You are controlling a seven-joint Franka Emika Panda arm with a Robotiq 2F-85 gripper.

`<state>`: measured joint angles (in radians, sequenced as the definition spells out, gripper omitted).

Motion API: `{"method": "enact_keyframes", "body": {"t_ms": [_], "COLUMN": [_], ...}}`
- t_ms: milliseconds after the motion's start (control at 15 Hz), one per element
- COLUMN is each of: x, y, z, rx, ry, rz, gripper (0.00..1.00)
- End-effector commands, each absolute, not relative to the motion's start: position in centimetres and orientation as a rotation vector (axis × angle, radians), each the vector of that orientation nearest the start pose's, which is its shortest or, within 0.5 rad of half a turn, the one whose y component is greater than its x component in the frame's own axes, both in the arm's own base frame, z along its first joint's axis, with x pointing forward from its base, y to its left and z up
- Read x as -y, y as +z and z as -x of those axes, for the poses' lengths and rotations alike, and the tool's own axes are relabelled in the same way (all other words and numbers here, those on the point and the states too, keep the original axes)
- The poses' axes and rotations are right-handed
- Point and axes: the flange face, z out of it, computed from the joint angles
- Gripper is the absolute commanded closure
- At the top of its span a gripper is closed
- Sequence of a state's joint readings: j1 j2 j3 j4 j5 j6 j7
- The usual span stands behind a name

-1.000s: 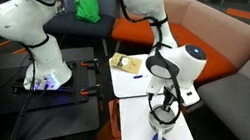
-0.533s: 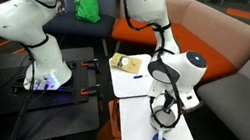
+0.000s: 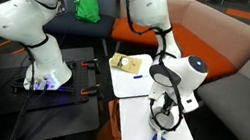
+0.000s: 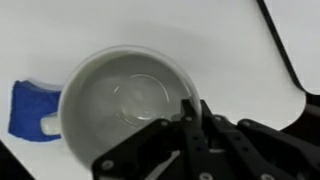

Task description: Move the cup to the right

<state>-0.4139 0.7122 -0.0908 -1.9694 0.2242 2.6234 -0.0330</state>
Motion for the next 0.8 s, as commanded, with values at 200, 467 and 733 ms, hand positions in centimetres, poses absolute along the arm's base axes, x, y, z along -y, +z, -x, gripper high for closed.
{"method": "enact_keyframes", "body": {"t_ms": [200, 467, 733], "x": [29.1, 28.6, 27.0], "y": [10.2, 11.9, 15.9], "z": [-52.1, -52.0, -51.3], "rx": [-0.977, -0.978, -0.992], "ry": [0.164, 0.097, -0.049], "rz": [2.898, 2.942, 2.975], "gripper": [0.5, 0.2, 0.0]}}
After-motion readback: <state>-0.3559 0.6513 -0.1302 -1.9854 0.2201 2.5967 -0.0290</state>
